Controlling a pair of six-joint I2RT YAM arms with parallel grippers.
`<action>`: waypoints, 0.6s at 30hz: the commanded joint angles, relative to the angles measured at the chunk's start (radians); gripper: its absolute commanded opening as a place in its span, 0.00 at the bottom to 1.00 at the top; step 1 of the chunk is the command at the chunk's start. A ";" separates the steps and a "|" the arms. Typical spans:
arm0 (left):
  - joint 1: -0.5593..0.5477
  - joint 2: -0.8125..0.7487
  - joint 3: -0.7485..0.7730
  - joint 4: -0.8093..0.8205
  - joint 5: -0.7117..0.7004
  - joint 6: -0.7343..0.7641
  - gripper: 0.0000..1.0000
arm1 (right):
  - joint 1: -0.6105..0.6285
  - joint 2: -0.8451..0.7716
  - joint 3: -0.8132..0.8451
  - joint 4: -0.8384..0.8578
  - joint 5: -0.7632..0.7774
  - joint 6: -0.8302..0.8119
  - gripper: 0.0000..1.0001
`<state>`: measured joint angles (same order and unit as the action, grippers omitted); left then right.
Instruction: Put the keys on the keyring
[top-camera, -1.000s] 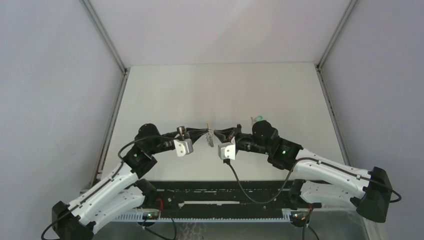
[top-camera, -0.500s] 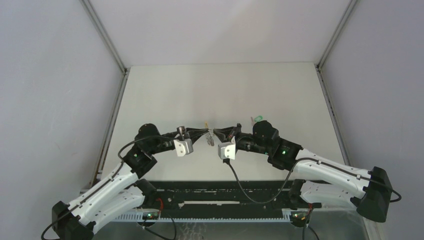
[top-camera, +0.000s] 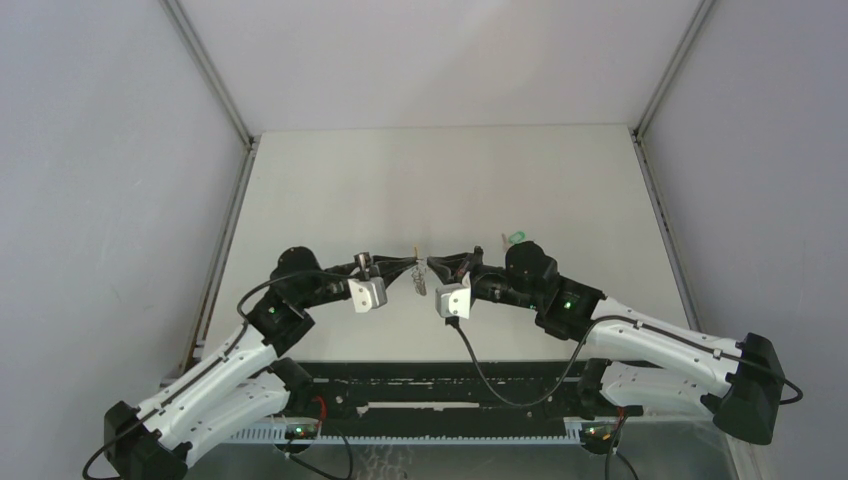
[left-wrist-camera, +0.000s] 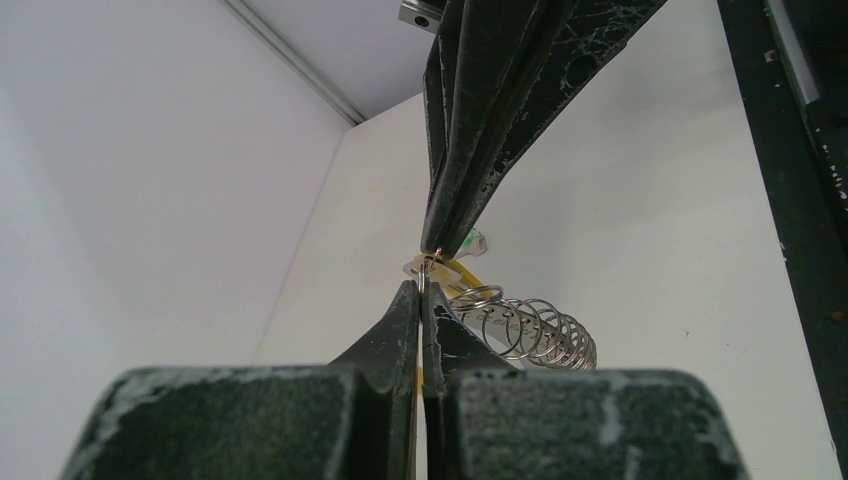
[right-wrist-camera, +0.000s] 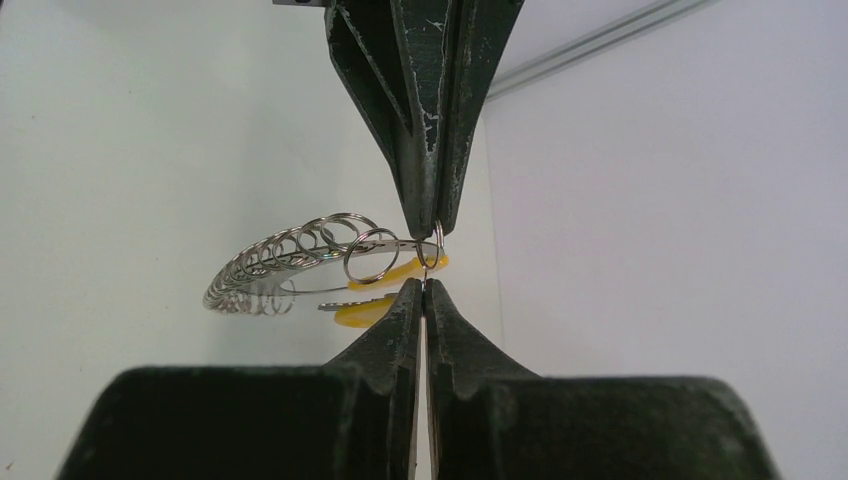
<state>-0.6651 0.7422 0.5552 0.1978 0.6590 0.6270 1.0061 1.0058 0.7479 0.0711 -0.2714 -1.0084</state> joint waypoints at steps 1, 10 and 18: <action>-0.002 -0.004 -0.007 0.045 0.017 -0.016 0.00 | 0.011 -0.021 0.002 0.053 -0.009 0.021 0.00; -0.002 -0.007 -0.007 0.048 0.038 -0.017 0.00 | 0.012 -0.015 0.001 0.066 -0.006 0.021 0.00; -0.002 -0.006 -0.004 0.049 0.093 -0.019 0.00 | 0.008 -0.003 0.001 0.076 -0.020 0.013 0.00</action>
<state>-0.6651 0.7425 0.5552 0.1997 0.6842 0.6270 1.0096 1.0054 0.7479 0.0792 -0.2718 -1.0061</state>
